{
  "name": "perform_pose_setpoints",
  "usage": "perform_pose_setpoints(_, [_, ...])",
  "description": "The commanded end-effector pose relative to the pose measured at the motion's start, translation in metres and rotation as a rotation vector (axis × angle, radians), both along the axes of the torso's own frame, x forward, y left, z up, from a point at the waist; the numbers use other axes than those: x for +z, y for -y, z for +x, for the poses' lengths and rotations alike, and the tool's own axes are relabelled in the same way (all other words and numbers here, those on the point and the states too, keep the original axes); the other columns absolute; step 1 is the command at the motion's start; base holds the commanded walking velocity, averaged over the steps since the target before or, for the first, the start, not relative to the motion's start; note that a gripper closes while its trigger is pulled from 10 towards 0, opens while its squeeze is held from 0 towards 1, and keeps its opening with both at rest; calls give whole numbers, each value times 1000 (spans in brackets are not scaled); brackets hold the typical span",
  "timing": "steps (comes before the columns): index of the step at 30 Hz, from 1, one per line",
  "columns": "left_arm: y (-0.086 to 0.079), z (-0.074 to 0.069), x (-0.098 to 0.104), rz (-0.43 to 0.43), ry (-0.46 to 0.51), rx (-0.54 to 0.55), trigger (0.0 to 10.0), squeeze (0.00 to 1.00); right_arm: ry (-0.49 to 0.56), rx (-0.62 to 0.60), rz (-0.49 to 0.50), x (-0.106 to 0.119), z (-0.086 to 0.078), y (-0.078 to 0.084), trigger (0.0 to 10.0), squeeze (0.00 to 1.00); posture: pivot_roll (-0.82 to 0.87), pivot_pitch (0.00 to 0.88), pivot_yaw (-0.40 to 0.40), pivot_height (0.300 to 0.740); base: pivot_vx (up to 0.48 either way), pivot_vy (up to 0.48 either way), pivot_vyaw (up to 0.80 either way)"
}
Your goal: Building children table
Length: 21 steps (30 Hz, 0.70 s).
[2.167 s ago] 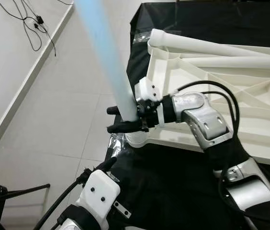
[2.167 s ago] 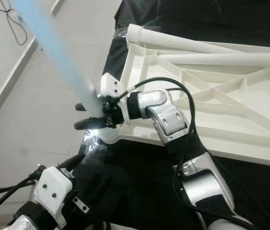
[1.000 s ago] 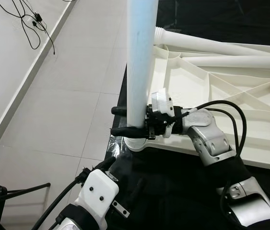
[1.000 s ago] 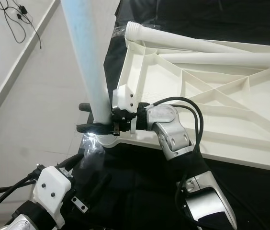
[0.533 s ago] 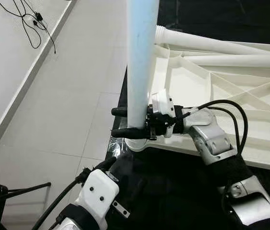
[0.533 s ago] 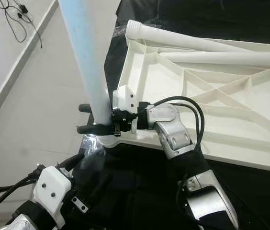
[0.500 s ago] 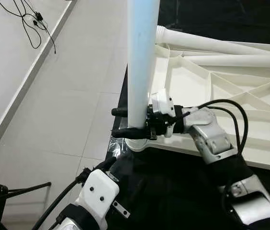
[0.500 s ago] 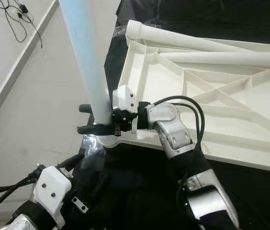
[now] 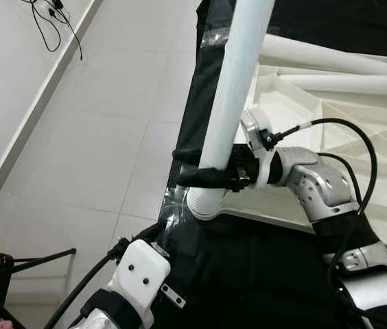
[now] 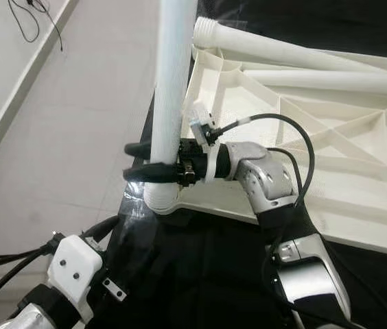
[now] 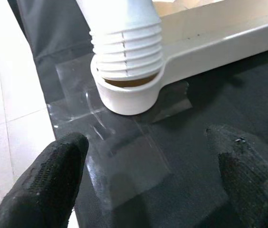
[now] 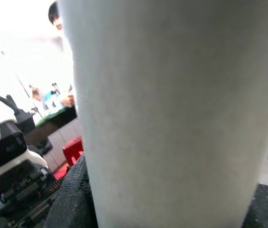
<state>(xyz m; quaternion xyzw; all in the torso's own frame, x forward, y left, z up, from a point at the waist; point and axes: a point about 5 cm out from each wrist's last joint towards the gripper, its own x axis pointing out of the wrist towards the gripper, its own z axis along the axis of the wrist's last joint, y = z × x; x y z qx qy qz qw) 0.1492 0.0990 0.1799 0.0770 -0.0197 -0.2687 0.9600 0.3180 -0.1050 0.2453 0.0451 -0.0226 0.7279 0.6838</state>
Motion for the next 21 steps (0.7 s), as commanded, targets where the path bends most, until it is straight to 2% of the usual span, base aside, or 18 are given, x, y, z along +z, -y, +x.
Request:
perform_pose_setpoints(1, [-2, -1, -5, 16, -27, 8, 10000, 0, -75, 30, -18, -16, -5, 0, 10000, 0, 50, 379, 89, 740, 0, 0, 0])
perform_pose_setpoints(3, [-2, -1, -6, 17, -29, 7, 10000, 0, -56, 44, -5, -16, -7, 2, 10000, 0, 48, 373, 91, 740, 0, 0, 0])
perform_pose_setpoints(5, [-2, -1, -7, 17, -30, 5, 10000, 0, 3, 17, -20, -18, -7, 2, 10000, 0, 48, 373, 91, 740, 0, 0, 0])
perform_pose_setpoints(8, [-2, -1, -7, 18, -30, 4, 10000, 0, 28, -12, -10, -16, -5, 3, 10000, 0, 48, 368, 91, 740, 0, 0, 0])
perform_pose_setpoints(10, [-2, -1, -7, 18, -31, 3, 10000, 0, 29, -19, -2, -14, -5, 3, 10000, 0, 48, 368, 91, 740, 0, 0, 0])
perform_pose_setpoints(11, [-2, -1, -7, 19, -31, 2, 10000, 0, -5, -16, 68, -6, -5, 6, 10000, 0, 47, 366, 93, 740, 0, 0, 0])
perform_pose_setpoints(12, [-2, -1, -8, 19, -32, 2, 10000, 0, -22, -11, 97, -4, -5, 7, 10000, 0, 47, 362, 93, 740, 0, 0, 0])
perform_pose_setpoints(14, [-2, -1, -8, 19, -32, 2, 10000, 0, -22, -11, 97, -4, -5, 7, 10000, 0, 47, 362, 93, 740, 0, 0, 0])
perform_pose_setpoints(16, [-2, 0, -8, 20, -33, 1, 10000, 0, -41, -12, 144, 1, -5, 8, 10000, 0, 46, 362, 94, 740, 0, 0, 0])
perform_pose_setpoints(21, [-2, 0, -8, 21, -32, -1, 10000, 0, 33, -22, 79, -7, -10, 5, 10000, 0, 48, 362, 96, 740, 0, 0, 0])
